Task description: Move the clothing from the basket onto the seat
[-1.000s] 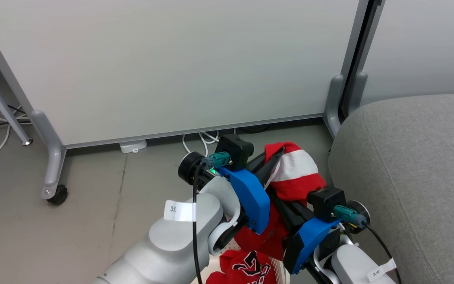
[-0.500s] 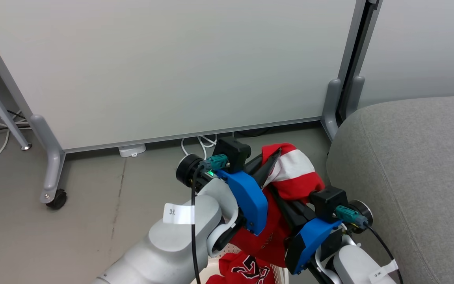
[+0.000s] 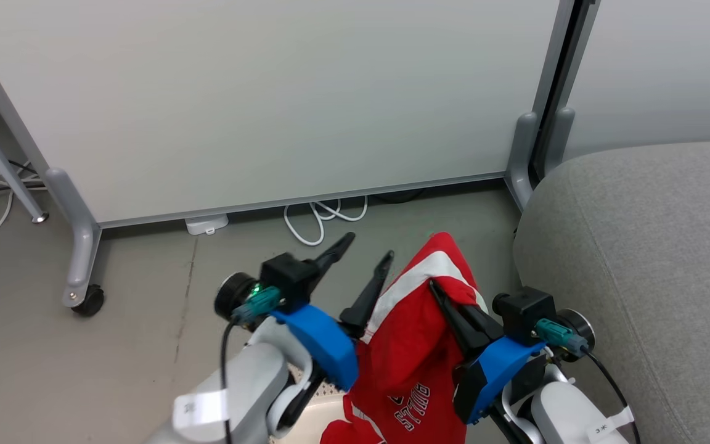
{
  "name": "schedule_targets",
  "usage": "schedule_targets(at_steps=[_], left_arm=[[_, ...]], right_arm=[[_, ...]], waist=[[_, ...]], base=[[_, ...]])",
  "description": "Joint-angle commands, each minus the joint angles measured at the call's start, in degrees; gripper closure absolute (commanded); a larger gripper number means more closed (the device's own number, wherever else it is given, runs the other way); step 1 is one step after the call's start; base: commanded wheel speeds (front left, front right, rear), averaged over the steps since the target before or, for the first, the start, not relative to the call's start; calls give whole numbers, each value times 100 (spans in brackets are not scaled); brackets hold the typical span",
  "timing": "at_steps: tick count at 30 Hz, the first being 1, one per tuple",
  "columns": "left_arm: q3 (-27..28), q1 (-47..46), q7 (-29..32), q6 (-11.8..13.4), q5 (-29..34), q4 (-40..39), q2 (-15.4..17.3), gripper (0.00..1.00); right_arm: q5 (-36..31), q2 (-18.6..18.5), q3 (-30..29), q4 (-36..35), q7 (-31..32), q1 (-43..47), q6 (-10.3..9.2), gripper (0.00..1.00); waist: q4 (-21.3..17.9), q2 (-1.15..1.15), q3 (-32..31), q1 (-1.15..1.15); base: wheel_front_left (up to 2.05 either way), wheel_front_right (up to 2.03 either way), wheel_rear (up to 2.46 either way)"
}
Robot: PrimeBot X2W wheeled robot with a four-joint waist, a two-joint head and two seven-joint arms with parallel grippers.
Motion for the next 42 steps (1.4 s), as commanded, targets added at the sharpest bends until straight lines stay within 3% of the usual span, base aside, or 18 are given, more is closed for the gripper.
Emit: schedule_targets(at_steps=[1,9,12,19,30,42], left_arm=[[89,162,-21,23,66,-71,48,0],[1486,1513,-20,106,1046,-1148,410,0],[2073,2094,-21,24,1418,-1470,424,0],[2794,2712,-21,-150,1857,-1712,279,0],[3144,2887,-21,-315,2241,-1676,45,0],[3005,2681,-21,-339,2356,-1836,11,0]], right_arm=[[-54,-20,-22,-51,3,38,3,100],[-150,-55,-202,-344,134,151,3,100],[-191,-50,-277,-456,179,185,3,100],[-249,-44,-393,-579,239,252,3,100],[-241,-28,-419,-613,250,257,3,100],[-277,-17,-480,-624,188,155,3,100]], waist=[[21,0,27,0],[74,0,142,0],[78,0,197,0],[98,0,266,0],[-34,0,277,0],[-953,0,497,0]], base=[[0,0,0],[0,0,0],[0,0,0],[0,0,0],[0,0,0],[0,0,0]])
